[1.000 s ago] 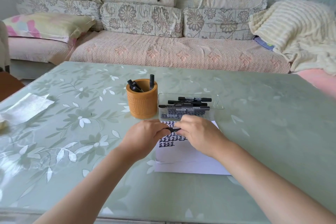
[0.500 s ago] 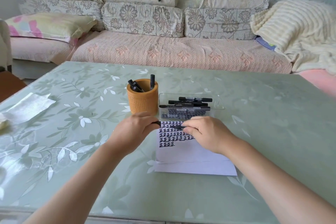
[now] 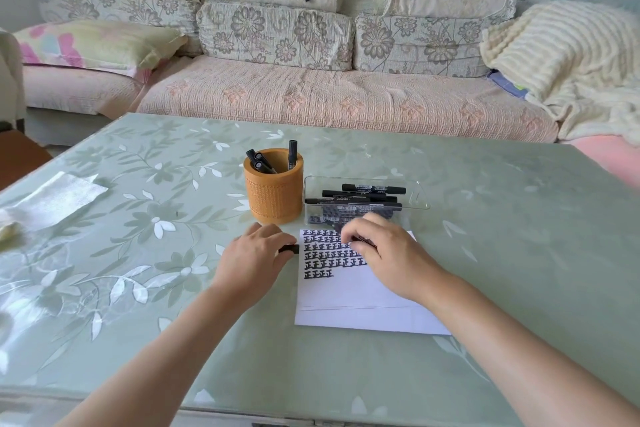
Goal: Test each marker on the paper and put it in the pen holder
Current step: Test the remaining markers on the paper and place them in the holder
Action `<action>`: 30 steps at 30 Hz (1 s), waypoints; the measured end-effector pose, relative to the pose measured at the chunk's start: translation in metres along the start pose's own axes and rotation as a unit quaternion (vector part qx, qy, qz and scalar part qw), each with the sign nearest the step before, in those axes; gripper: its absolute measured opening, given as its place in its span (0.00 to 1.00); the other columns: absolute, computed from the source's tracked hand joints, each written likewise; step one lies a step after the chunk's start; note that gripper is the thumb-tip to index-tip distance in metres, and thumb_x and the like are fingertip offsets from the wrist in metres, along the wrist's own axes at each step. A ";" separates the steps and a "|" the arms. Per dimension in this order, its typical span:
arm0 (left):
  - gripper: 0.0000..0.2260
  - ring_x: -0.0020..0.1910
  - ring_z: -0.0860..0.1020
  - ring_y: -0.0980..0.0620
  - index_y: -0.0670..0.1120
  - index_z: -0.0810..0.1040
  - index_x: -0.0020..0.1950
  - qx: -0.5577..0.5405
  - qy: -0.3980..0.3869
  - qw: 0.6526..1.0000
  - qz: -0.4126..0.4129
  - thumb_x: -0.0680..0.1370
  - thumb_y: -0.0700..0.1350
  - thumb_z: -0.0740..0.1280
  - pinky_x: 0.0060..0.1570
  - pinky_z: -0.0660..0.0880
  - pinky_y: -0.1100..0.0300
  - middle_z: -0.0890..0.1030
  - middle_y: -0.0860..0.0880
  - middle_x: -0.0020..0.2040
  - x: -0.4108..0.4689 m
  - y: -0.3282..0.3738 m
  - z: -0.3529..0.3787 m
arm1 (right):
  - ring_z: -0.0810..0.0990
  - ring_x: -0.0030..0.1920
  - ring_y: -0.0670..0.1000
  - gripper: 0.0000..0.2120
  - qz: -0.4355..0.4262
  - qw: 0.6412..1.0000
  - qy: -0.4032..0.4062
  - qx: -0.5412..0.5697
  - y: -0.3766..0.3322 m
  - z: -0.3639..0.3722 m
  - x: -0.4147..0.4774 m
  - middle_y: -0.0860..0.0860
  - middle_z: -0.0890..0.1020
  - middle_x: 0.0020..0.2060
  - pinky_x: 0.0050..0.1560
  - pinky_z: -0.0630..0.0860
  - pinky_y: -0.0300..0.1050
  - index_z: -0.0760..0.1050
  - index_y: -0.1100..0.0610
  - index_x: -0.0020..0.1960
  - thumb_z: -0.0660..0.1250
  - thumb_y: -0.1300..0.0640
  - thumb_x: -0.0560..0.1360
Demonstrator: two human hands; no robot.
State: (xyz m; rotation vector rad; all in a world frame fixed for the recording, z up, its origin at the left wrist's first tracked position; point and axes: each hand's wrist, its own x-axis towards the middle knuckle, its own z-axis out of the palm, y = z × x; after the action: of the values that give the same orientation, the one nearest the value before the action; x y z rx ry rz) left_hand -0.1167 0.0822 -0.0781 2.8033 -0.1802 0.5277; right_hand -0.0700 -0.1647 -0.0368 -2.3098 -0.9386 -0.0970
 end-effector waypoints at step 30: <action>0.10 0.46 0.73 0.52 0.56 0.81 0.53 -0.110 -0.034 0.979 0.168 0.75 0.56 0.66 0.43 0.74 0.57 0.75 0.55 0.47 -0.036 0.032 0.001 | 0.71 0.24 0.50 0.10 0.207 0.948 0.063 0.231 0.003 0.038 -0.013 0.47 0.76 0.24 0.25 0.66 0.41 0.73 0.53 0.34 0.72 0.60 0.70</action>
State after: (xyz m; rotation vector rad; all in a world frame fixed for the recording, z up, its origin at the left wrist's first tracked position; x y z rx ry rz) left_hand -0.1550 0.0536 -0.0838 2.5847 -0.6906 0.4527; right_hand -0.0835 -0.1525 -0.0722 -1.9794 -0.3451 0.1377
